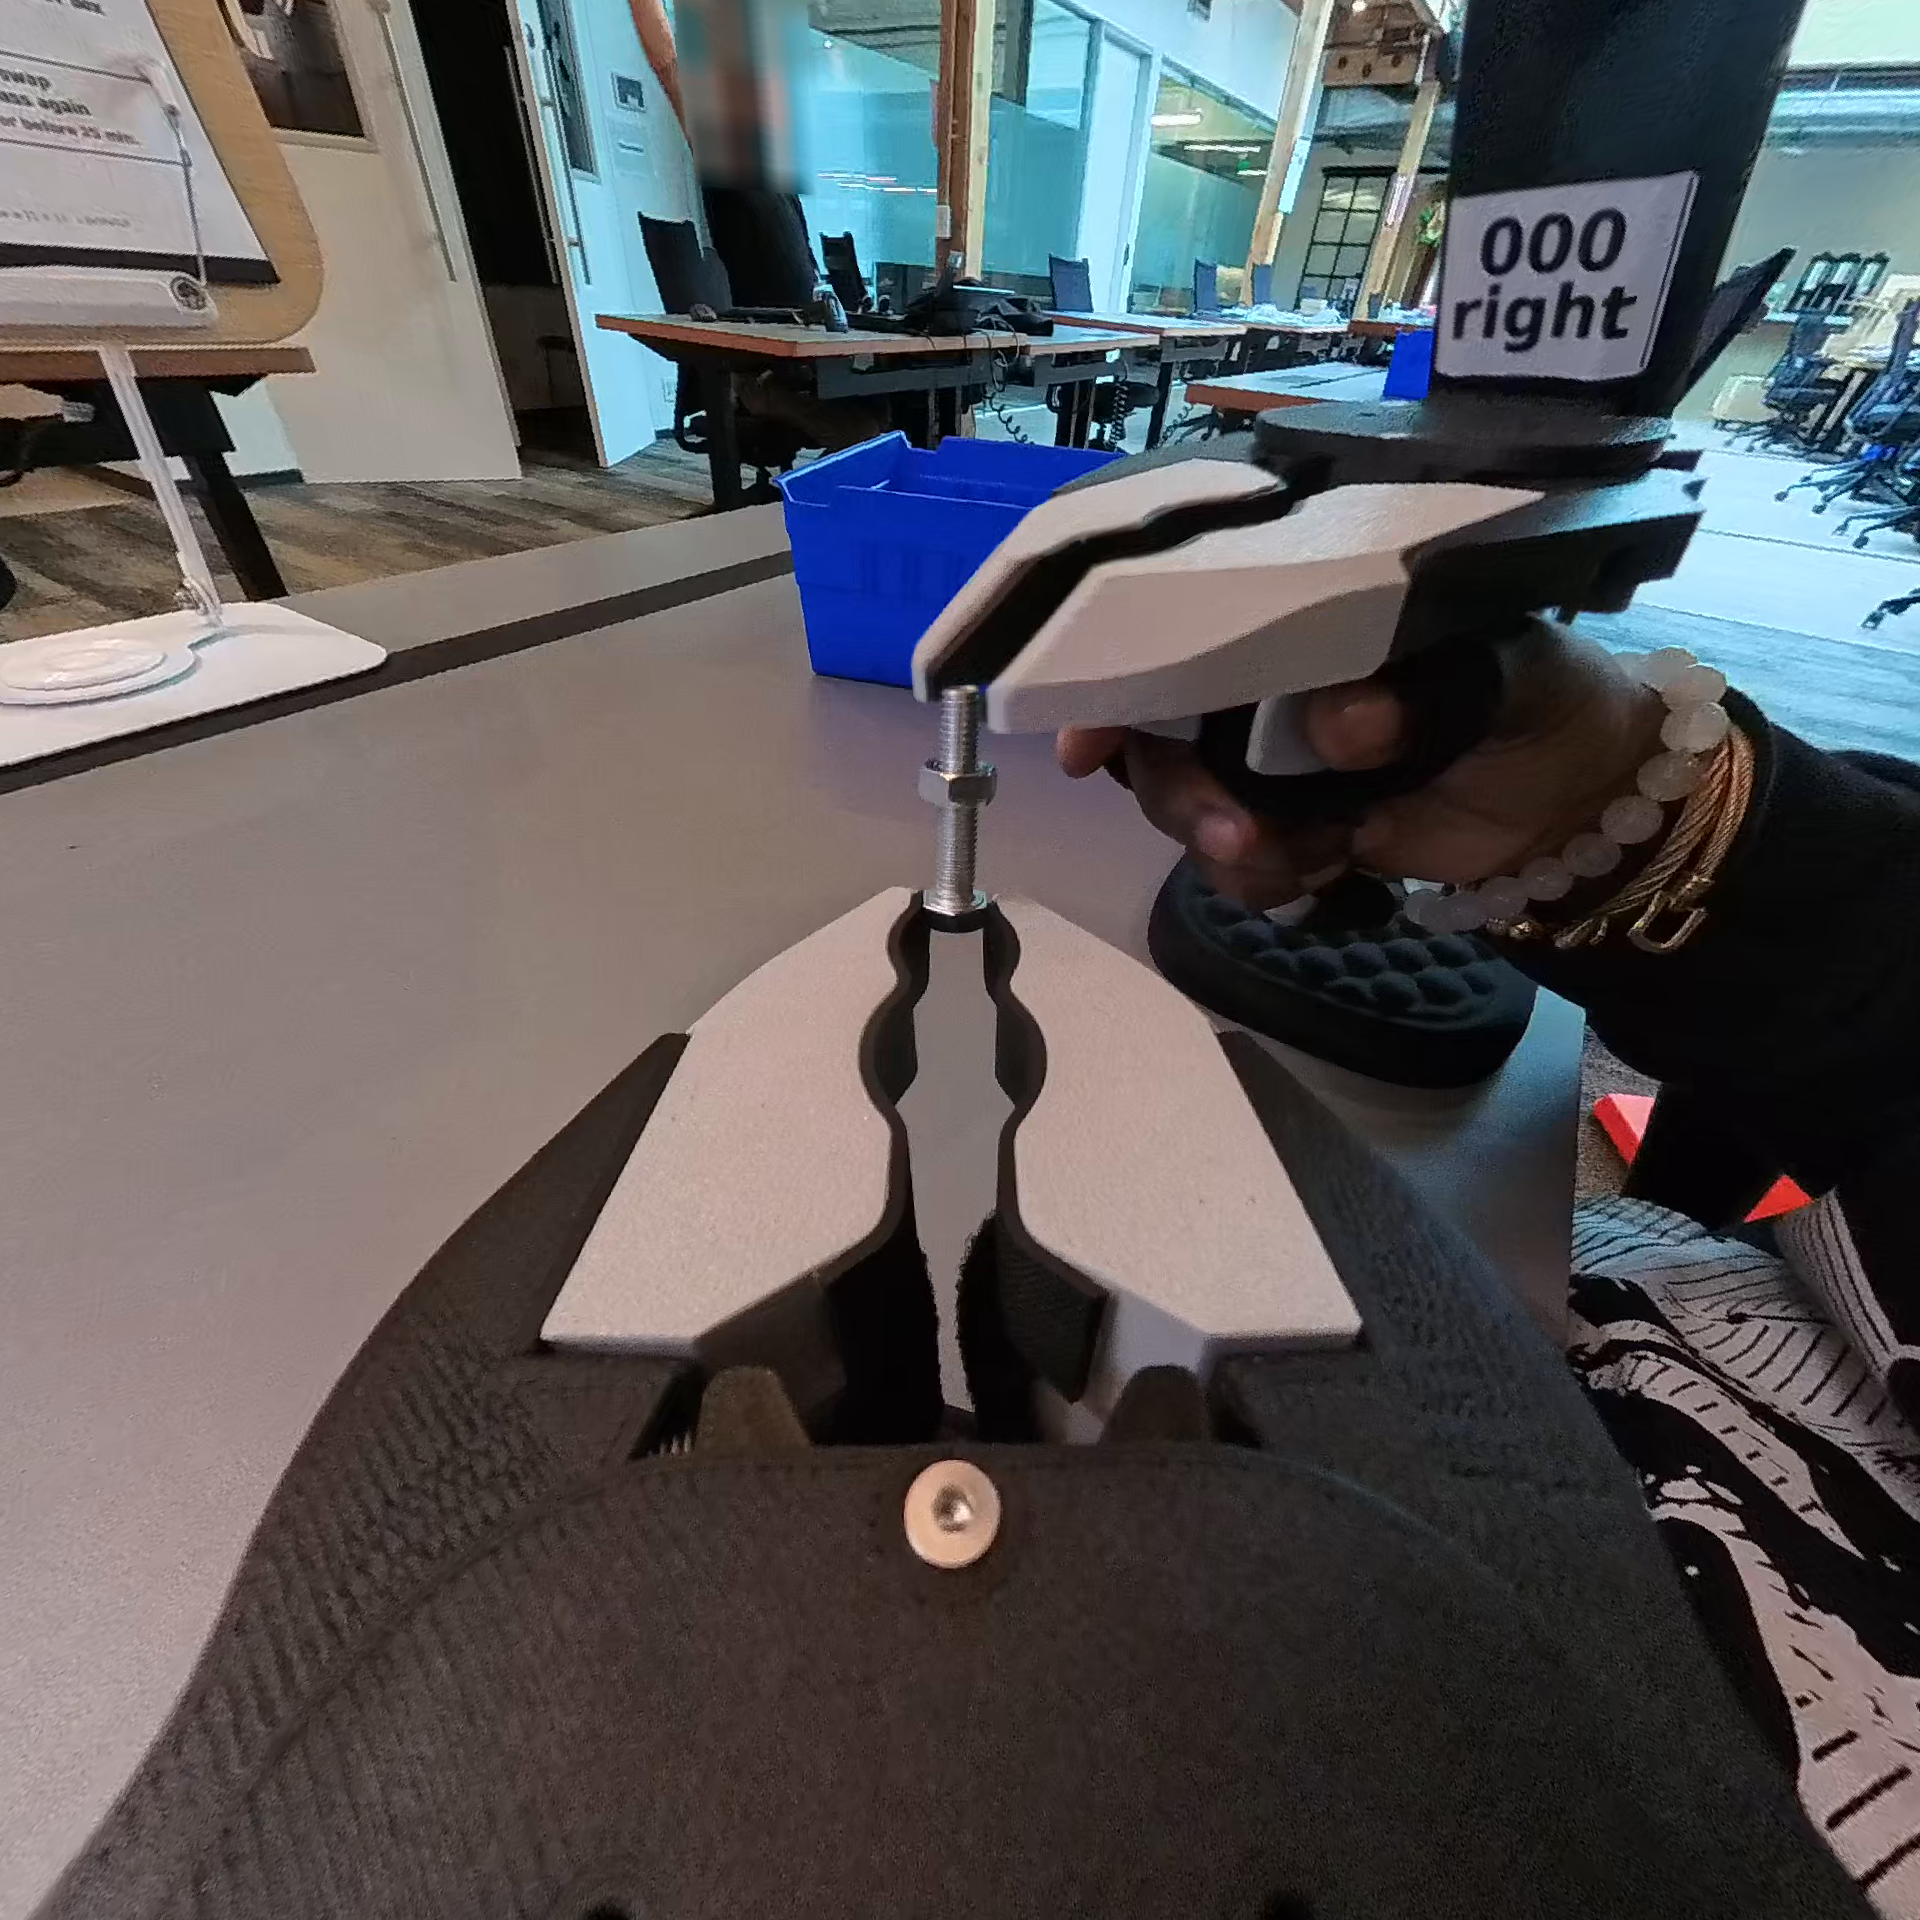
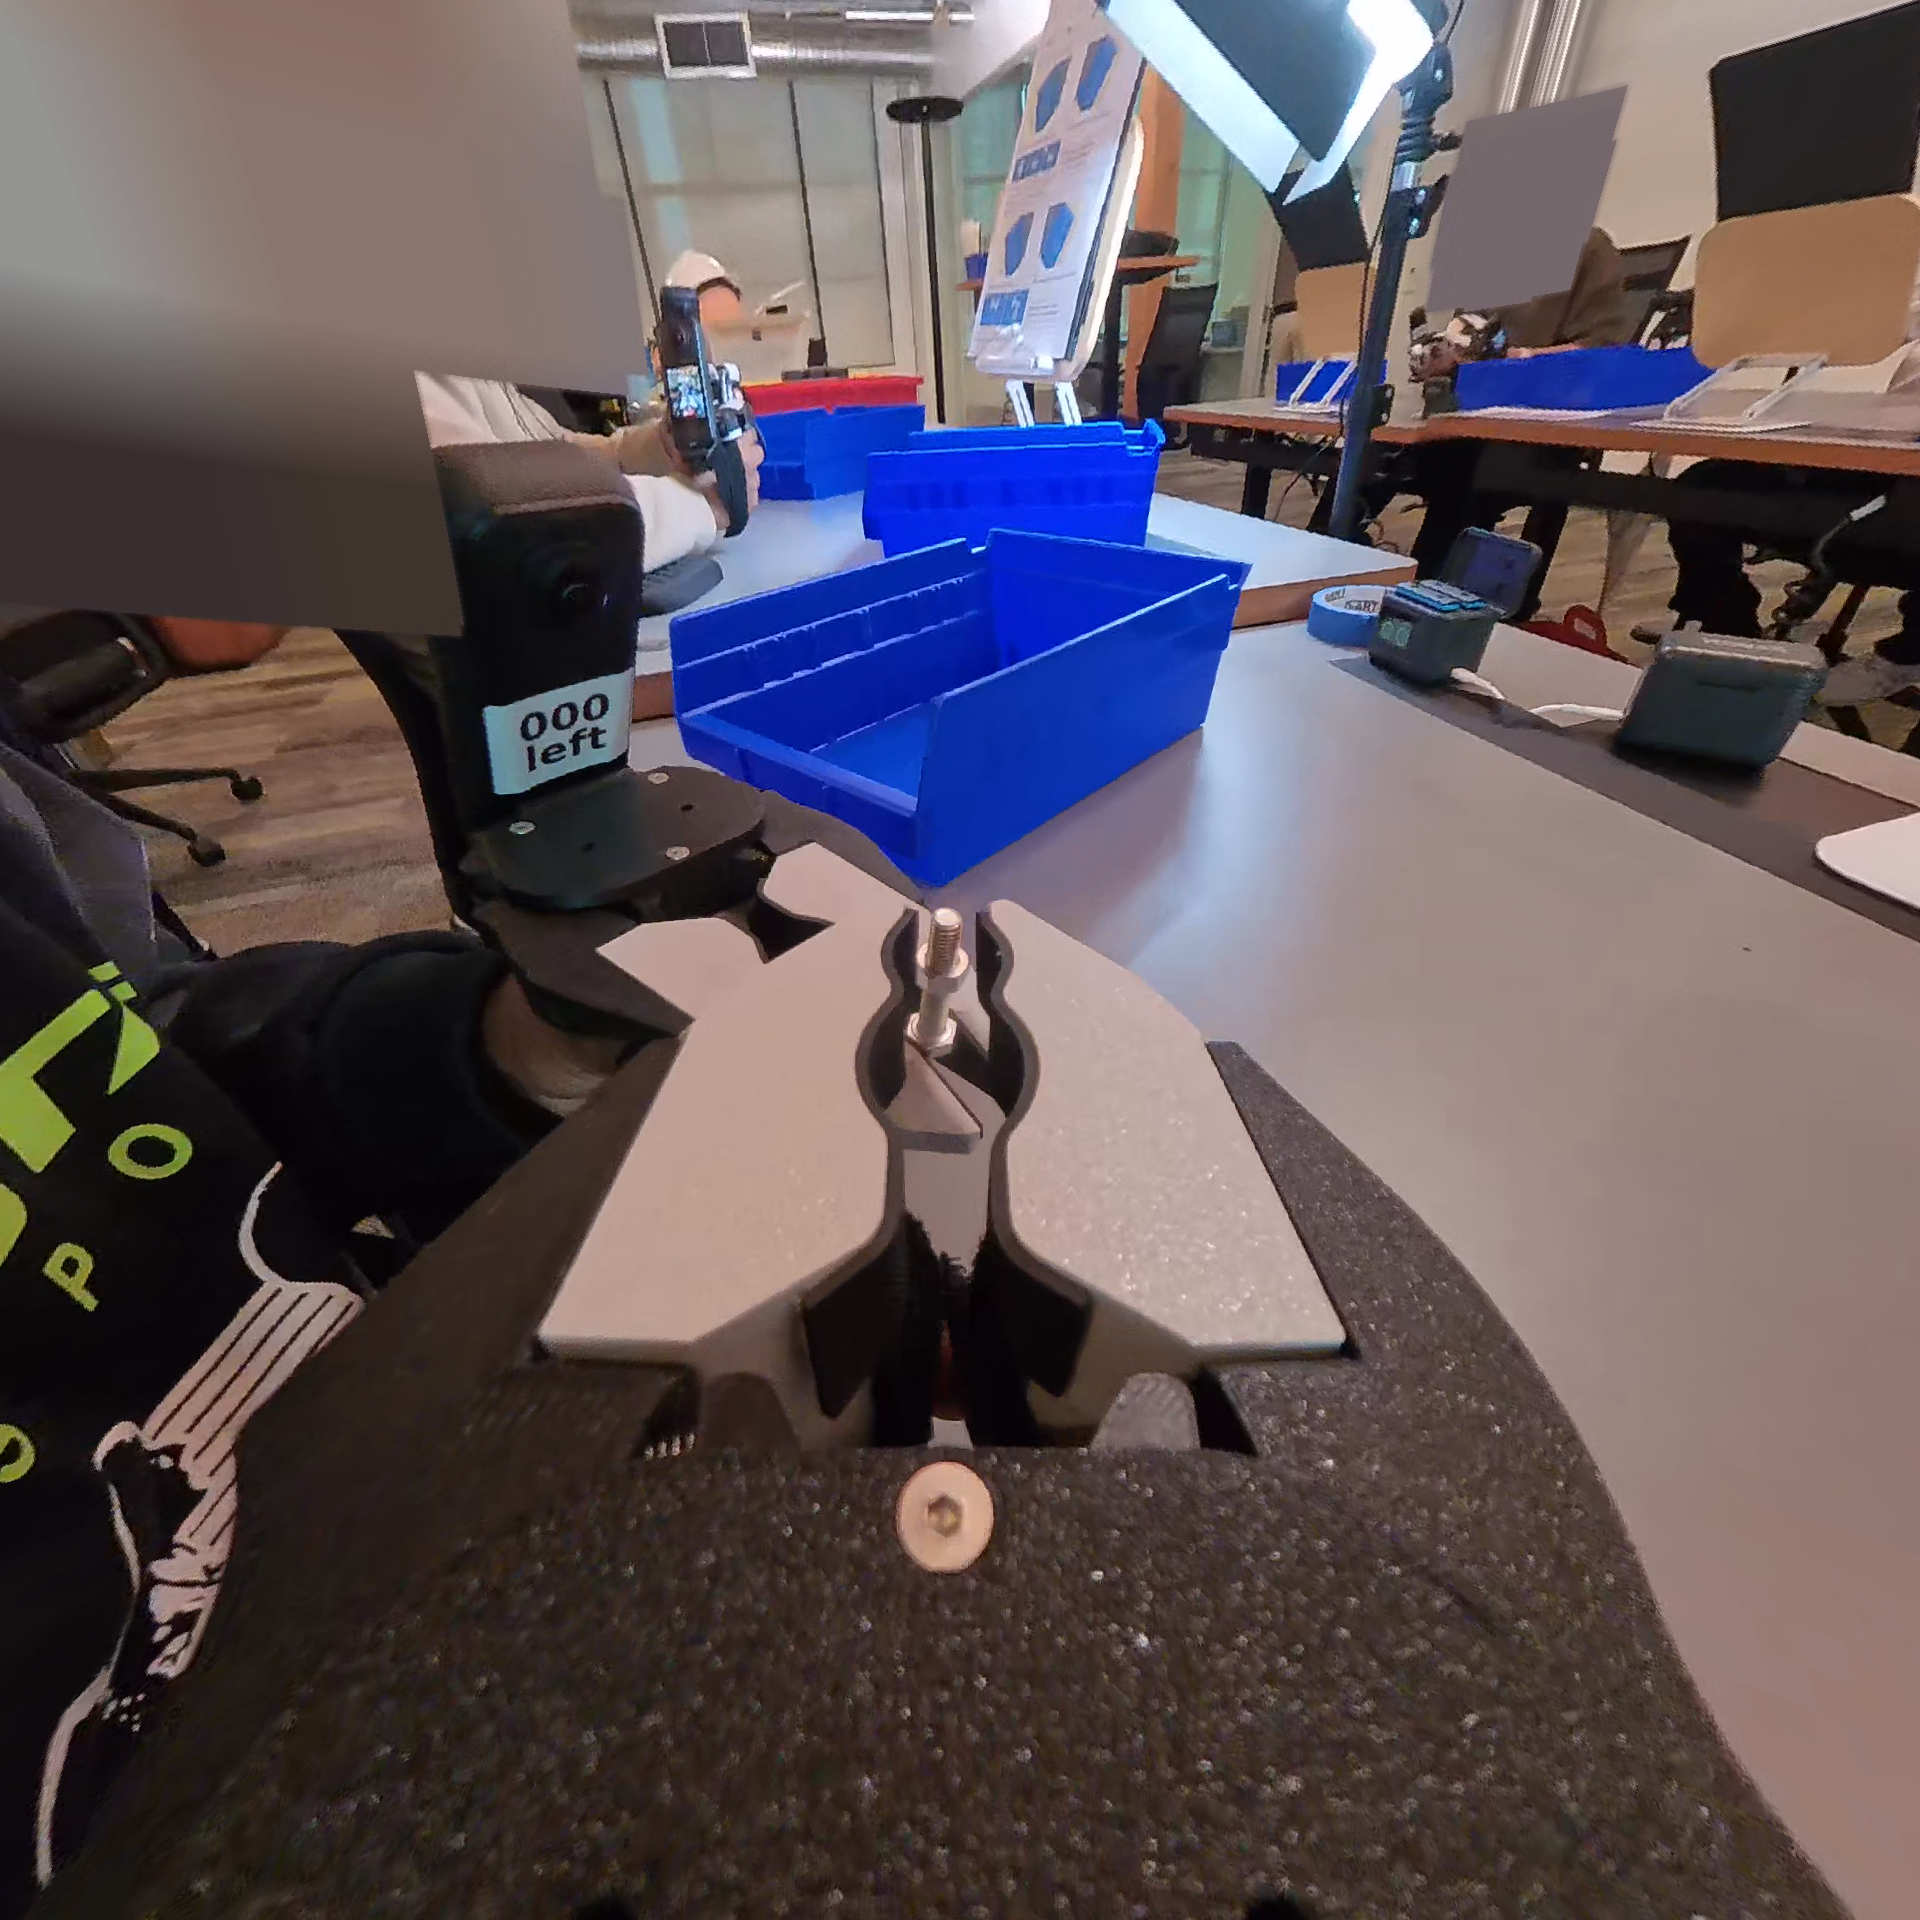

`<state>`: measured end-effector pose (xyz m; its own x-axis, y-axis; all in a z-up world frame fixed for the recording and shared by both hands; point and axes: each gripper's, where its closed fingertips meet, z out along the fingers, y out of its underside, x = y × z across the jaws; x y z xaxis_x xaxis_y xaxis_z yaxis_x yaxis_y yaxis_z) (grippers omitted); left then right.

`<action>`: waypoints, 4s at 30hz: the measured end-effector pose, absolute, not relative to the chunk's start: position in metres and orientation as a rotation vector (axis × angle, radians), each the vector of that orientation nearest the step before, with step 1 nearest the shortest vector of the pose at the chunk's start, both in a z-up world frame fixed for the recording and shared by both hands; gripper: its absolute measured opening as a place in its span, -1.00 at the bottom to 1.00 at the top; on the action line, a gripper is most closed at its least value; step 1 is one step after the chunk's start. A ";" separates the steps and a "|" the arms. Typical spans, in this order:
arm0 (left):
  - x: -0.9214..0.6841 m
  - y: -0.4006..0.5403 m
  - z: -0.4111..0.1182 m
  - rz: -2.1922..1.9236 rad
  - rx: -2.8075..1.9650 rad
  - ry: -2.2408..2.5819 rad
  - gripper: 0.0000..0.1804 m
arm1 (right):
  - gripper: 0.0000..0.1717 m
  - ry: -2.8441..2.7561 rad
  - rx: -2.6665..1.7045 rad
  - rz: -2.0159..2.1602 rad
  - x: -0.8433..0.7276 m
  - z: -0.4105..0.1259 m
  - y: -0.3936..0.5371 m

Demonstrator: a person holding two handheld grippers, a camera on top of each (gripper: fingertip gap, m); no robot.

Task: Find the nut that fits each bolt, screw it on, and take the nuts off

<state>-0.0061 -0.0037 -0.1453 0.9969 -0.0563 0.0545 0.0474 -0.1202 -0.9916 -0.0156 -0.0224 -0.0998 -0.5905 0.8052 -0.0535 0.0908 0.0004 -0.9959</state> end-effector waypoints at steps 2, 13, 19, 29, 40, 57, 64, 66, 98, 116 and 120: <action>-0.006 -0.004 -0.145 -0.085 -1.690 0.008 -0.89 | -0.93 -1.744 -0.927 1.625 -0.016 -0.103 -0.024; -0.004 -0.005 -0.142 -0.111 -1.669 0.019 -0.64 | -0.93 -1.593 -1.078 1.365 0.005 -0.076 0.072; -0.006 -0.006 -0.139 -0.108 -1.651 0.008 -0.64 | -0.93 -1.355 -1.351 0.917 0.051 -0.060 0.252; -0.010 -0.005 -0.139 -0.109 -1.659 -0.019 -0.65 | -0.93 -1.244 -1.872 0.669 0.079 -0.177 0.412; -0.015 -0.008 -0.136 -0.066 -1.669 -0.026 -0.65 | -0.92 -1.347 -1.988 0.482 0.068 -0.207 0.430; -0.119 -0.080 -0.095 0.428 -1.623 -0.312 -0.47 | -0.52 -1.135 -1.889 0.753 0.100 -0.149 0.402; -0.185 -0.119 -0.136 0.570 -1.838 -0.578 -0.16 | -0.02 -1.169 -1.661 0.993 0.149 -0.123 0.319; -0.194 -0.120 -0.142 0.612 -1.857 -0.587 -0.17 | 0.01 -1.262 -1.677 0.909 0.158 -0.144 0.303; -0.161 -0.067 -0.167 0.601 -2.021 -0.264 -0.63 | -0.83 -1.515 -1.715 0.266 0.071 -0.202 0.233; -0.131 -0.012 -0.168 0.477 -2.014 0.117 -0.79 | -0.79 -1.693 -1.544 0.456 -0.008 -0.201 0.135; -0.135 -0.010 -0.168 0.474 -2.001 0.080 -0.80 | -0.75 -1.730 -1.512 0.505 -0.025 -0.201 0.113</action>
<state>-0.1345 -0.0104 -0.1681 0.9200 0.1482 -0.3628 -0.2587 -0.4660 -0.8461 -0.0253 0.1127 -0.2008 -0.0005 0.9580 0.2867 0.6532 0.2174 -0.7253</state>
